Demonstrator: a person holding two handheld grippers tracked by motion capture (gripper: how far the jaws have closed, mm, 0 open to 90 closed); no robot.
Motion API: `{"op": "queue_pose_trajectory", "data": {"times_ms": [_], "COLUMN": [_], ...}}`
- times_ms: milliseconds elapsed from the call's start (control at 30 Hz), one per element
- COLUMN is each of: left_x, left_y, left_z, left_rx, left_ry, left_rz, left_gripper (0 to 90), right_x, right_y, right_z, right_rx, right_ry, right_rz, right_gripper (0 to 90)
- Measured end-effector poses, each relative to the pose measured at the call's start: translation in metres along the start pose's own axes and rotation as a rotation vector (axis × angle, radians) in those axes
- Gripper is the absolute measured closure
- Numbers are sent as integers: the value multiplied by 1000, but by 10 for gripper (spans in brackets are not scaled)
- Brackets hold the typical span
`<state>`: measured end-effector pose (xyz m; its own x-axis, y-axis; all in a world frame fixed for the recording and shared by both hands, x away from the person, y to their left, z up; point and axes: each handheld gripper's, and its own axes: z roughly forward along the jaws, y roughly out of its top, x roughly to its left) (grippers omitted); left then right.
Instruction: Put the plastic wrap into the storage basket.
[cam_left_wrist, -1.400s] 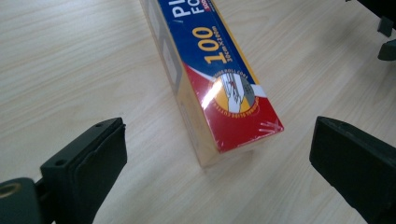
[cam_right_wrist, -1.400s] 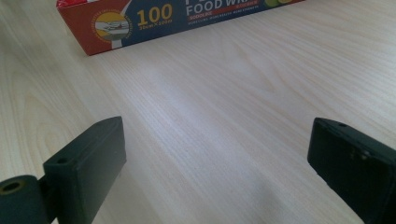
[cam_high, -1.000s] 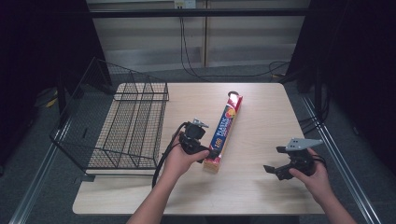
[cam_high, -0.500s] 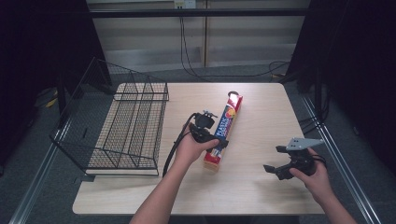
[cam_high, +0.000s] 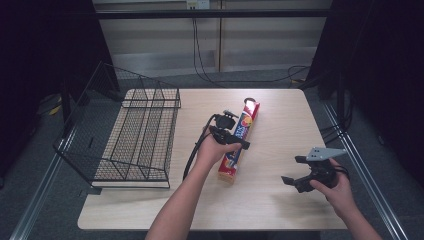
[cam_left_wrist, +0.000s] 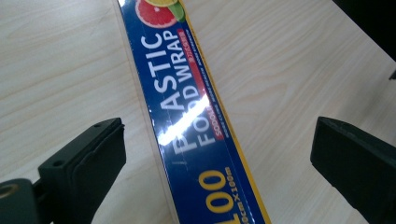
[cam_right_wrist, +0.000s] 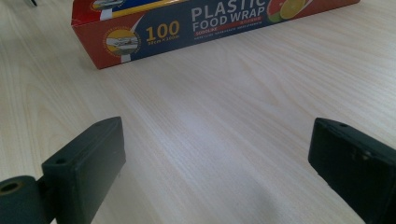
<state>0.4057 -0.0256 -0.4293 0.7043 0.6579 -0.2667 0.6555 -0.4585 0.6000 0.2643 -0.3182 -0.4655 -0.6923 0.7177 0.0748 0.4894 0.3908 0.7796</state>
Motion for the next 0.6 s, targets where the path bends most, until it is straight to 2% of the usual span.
{"op": "queue_pose_trajectory", "data": {"times_ms": [133, 167, 200, 400, 600], "left_x": [1, 2, 2, 0, -1], "left_y": [4, 5, 6, 13, 20], "left_z": [4, 8, 10, 16, 21], "left_rx": [2, -5, -4, 12, 12], "left_ry": [15, 17, 36, 44, 57], "left_rz": [-13, -35, -36, -18, -19], "left_gripper": [36, 42, 51, 128, 165], "right_x": [0, 0, -1, -1, -1], "right_y": [0, 0, 0, 0, 1], "right_z": [0, 0, 0, 0, 0], "right_rx": [-2, -3, -4, -5, -8], "right_ry": [-3, 0, -2, -2, -8], "right_rz": [0, -1, -1, 0, -4], "right_gripper": [40, 40, 40, 40, 40]}}
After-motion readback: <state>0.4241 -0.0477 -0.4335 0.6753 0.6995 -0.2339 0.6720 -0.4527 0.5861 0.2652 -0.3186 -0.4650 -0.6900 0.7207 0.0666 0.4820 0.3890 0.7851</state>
